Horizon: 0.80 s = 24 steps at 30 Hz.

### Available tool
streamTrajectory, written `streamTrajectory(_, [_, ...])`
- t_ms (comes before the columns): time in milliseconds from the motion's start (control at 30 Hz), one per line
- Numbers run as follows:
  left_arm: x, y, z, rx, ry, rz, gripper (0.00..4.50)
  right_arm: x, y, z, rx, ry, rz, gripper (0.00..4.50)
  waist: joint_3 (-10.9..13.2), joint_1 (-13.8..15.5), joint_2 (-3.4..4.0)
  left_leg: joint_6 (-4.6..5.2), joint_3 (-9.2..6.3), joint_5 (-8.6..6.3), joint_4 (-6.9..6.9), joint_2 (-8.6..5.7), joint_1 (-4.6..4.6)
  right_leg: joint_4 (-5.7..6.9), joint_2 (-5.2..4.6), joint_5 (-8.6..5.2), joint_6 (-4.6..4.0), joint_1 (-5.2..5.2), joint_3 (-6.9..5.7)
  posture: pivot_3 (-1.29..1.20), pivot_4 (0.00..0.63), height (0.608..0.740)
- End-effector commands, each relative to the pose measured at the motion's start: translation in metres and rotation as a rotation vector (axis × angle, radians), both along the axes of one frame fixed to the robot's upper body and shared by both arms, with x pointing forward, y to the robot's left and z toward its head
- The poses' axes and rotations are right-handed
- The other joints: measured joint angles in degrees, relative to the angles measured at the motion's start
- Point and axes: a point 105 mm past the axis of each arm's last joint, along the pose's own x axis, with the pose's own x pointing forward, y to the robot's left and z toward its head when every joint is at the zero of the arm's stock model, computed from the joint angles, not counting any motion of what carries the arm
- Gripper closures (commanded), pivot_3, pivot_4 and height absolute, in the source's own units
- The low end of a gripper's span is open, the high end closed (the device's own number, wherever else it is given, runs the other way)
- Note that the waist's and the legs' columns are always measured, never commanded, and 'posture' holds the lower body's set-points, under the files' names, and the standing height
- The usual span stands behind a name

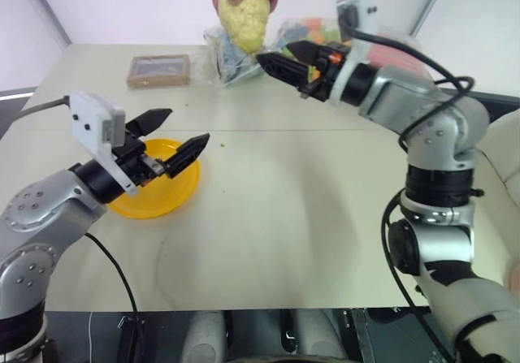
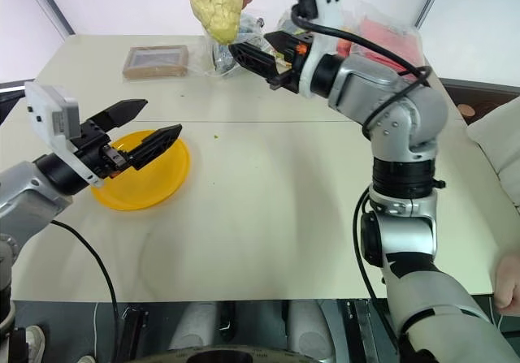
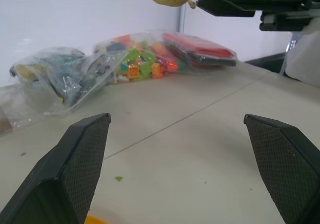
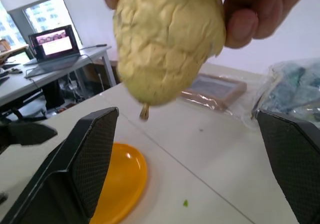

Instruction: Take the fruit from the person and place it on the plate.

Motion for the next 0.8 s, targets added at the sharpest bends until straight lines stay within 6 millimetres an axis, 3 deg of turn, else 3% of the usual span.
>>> streamTrajectory(33, [-0.002, -0.003, 0.009, 0.0, -0.052, -0.005, 0.0, 0.007, 0.009, 0.018, 0.017, -0.057, -0.026, 0.03, 0.0, 0.0, 0.0, 0.0, 0.0, 0.0, 0.0, 0.0, 0.0, 0.0, 0.0, 0.0, 0.0, -0.01, 0.0, 0.0, 0.15, 0.731])
streamTrajectory(300, [-0.003, 0.0, 0.01, 0.003, -0.062, 0.016, 0.0, 0.015, 0.023, 0.029, 0.045, -0.07, -0.02, 0.03, 0.0, 0.0, 0.0, 0.0, -0.01, 0.0, 0.0, 0.0, -0.02, 0.0, -0.01, 0.0, 0.0, -0.01, -0.01, 0.0, 0.15, 0.731])
streamTrajectory(700, [-0.001, -0.001, 0.009, 0.006, -0.063, 0.018, 0.0, 0.016, 0.028, 0.042, 0.072, -0.096, -0.025, 0.03, 0.0, 0.0, 0.0, 0.0, -0.01, 0.0, -0.01, 0.0, -0.03, 0.0, -0.02, 0.0, 0.0, -0.01, -0.01, 0.0, 0.15, 0.731])
streamTrajectory(800, [0.0, -0.001, 0.008, 0.006, -0.063, 0.017, 0.0, 0.017, 0.03, 0.043, 0.07, -0.101, -0.03, 0.83, 0.0, 0.0, 0.0, 0.0, -0.01, 0.0, -0.01, 0.0, -0.02, 0.0, -0.02, 0.0, 0.0, -0.01, -0.01, 0.0, 0.15, 0.731])
